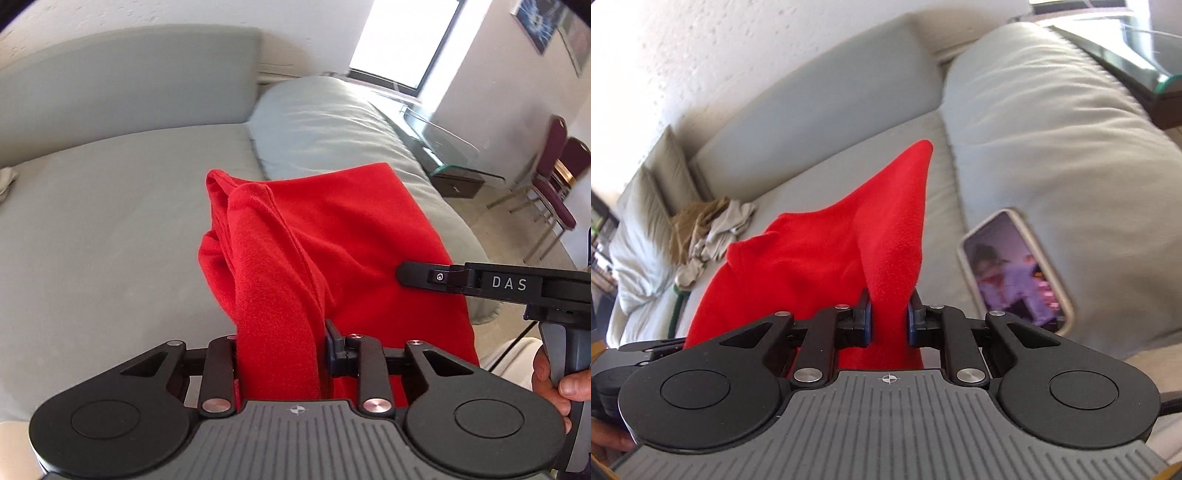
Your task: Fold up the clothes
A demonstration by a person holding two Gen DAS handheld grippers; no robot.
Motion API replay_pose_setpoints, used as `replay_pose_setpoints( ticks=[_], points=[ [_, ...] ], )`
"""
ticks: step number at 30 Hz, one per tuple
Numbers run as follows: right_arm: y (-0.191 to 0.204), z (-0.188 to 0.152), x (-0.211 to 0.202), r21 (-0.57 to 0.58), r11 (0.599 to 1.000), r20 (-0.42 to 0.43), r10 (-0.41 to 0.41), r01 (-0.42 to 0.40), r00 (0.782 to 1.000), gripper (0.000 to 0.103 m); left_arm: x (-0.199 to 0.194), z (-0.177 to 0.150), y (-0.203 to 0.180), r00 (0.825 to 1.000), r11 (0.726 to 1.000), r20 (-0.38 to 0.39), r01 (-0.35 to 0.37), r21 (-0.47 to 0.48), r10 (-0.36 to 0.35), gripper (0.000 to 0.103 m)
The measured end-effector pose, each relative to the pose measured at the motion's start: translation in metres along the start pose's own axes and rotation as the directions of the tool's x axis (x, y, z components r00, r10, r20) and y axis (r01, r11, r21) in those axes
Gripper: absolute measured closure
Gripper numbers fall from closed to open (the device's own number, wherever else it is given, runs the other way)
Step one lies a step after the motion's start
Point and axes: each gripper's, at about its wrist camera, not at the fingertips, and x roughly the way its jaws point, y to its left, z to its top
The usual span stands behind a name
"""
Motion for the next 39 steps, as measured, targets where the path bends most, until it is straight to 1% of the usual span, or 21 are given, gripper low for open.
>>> replay_pose_setpoints(
  ticks=[3,6,8,11,16,19,21,22,23,24,26,28,29,30,31,33,34,35,36,37,39],
  points=[
    [-0.051,0.007,-0.034,0.064,0.995,0.083,-0.084,0.079,0.993,0.085,0.032,0.017,-0.048,0.999,0.997,0.012,0.050,0.063,-0.051,0.075],
    [-0.098,0.019,-0.058,0.114,0.983,0.166,-0.163,0.145,0.973,0.085,0.069,0.029,-0.087,0.995,0.993,0.038,0.084,0.086,-0.087,0.075],
    [-0.125,0.031,-0.064,0.132,0.975,0.200,-0.201,0.177,0.959,0.085,0.092,0.039,-0.107,0.994,0.992,0.048,0.093,0.087,-0.097,0.075],
    [-0.157,0.059,-0.057,0.132,0.968,0.217,-0.239,0.214,0.946,0.085,0.119,0.062,-0.128,0.994,0.994,0.075,0.072,0.087,-0.079,0.075],
    [-0.198,0.117,-0.017,0.092,0.970,0.190,-0.241,0.227,0.952,0.085,0.158,0.102,-0.126,0.993,0.996,0.084,0.085,0.017,-0.086,0.076],
    [-0.219,0.144,0.009,0.112,0.967,0.151,-0.244,0.228,0.958,0.084,0.194,0.116,-0.112,0.993,0.993,0.037,0.113,-0.034,-0.112,0.072],
    [-0.235,0.153,0.033,0.128,0.958,0.083,-0.269,0.257,0.960,0.075,0.212,0.115,-0.096,0.993,0.989,-0.008,0.114,-0.092,-0.116,0.064],
    [-0.243,0.155,0.044,0.140,0.952,0.042,-0.281,0.273,0.959,0.061,0.216,0.113,-0.089,0.992,0.986,-0.019,0.120,-0.118,-0.123,0.058],
    [-0.249,0.153,0.048,0.154,0.948,0.011,-0.283,0.278,0.959,0.053,0.210,0.107,-0.083,0.991,0.982,-0.006,0.133,-0.135,-0.135,0.057],
    [-0.253,0.150,0.046,0.173,0.948,-0.001,-0.273,0.269,0.962,0.051,0.200,0.101,-0.077,0.991,0.982,0.014,0.131,-0.138,-0.130,0.053],
    [-0.258,0.144,0.028,0.213,0.946,0.010,-0.254,0.246,0.967,0.033,0.178,0.090,-0.067,0.995,0.988,0.056,0.083,-0.130,-0.077,0.049],
    [-0.259,0.134,0.002,0.220,0.950,0.051,-0.239,0.222,0.970,0.030,0.156,0.081,-0.056,0.996,0.989,0.093,0.027,-0.146,-0.014,0.052],
    [-0.258,0.130,-0.011,0.212,0.956,0.076,-0.226,0.205,0.971,0.027,0.148,0.079,-0.051,0.994,0.985,0.106,0.032,-0.167,-0.014,0.053],
    [-0.256,0.125,-0.023,0.206,0.960,0.100,-0.214,0.190,0.972,0.027,0.142,0.080,-0.047,0.993,0.981,0.119,0.048,-0.187,-0.026,0.059],
    [-0.254,0.122,-0.031,0.202,0.963,0.119,-0.205,0.179,0.971,0.027,0.140,0.083,-0.045,0.990,0.976,0.133,0.082,-0.200,-0.056,0.068],
    [-0.247,0.117,-0.040,0.176,0.971,0.154,-0.191,0.164,0.969,0.030,0.139,0.093,-0.057,0.977,0.976,0.168,0.155,-0.154,-0.128,0.084],
    [-0.240,0.115,-0.040,0.152,0.975,0.172,-0.190,0.165,0.967,0.043,0.141,0.098,-0.069,0.972,0.979,0.178,0.175,-0.099,-0.156,0.085],
    [-0.233,0.113,-0.040,0.123,0.978,0.188,-0.189,0.168,0.964,0.064,0.143,0.103,-0.081,0.965,0.980,0.187,0.195,-0.044,-0.183,0.085],
    [-0.225,0.111,-0.037,0.083,0.981,0.197,-0.188,0.175,0.962,0.071,0.148,0.107,-0.092,0.962,0.978,0.181,0.209,0.003,-0.206,0.086],
    [-0.215,0.108,-0.032,0.041,0.982,0.196,-0.190,0.185,0.962,0.074,0.157,0.111,-0.097,0.966,0.978,0.149,0.209,0.023,-0.210,0.090],
    [-0.200,0.103,-0.021,-0.027,0.980,0.168,-0.191,0.198,0.967,0.074,0.182,0.114,-0.098,0.985,0.985,0.040,0.171,-0.013,-0.171,0.095]
  ],
)
